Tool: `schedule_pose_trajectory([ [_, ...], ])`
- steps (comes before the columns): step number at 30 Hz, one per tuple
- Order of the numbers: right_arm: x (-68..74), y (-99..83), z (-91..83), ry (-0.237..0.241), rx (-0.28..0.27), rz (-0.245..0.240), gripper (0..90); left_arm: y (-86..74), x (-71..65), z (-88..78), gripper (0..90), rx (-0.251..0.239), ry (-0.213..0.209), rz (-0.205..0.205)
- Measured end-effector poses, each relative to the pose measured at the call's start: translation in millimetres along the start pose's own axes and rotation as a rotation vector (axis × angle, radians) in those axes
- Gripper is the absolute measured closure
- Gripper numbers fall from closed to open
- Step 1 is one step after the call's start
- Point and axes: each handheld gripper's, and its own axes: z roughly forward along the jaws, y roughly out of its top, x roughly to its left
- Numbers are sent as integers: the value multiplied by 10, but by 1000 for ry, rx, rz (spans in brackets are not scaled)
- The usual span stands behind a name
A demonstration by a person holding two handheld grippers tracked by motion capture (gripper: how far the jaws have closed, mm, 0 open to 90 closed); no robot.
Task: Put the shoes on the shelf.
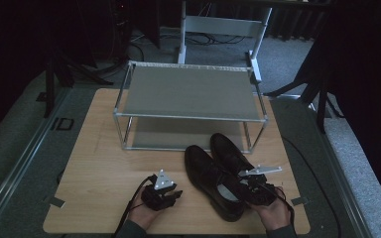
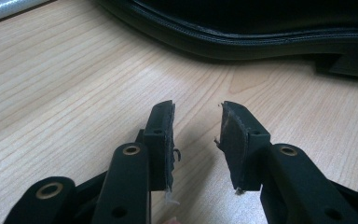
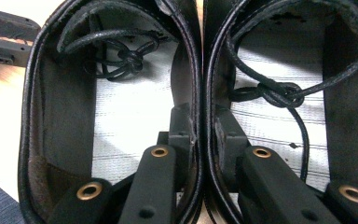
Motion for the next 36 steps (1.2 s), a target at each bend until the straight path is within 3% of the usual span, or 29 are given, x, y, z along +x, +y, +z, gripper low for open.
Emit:
schedule_pose_trajectory([
  [36,36,257,-34,7,-85,31,803,53,10,-34,653,-29,-1,-9],
])
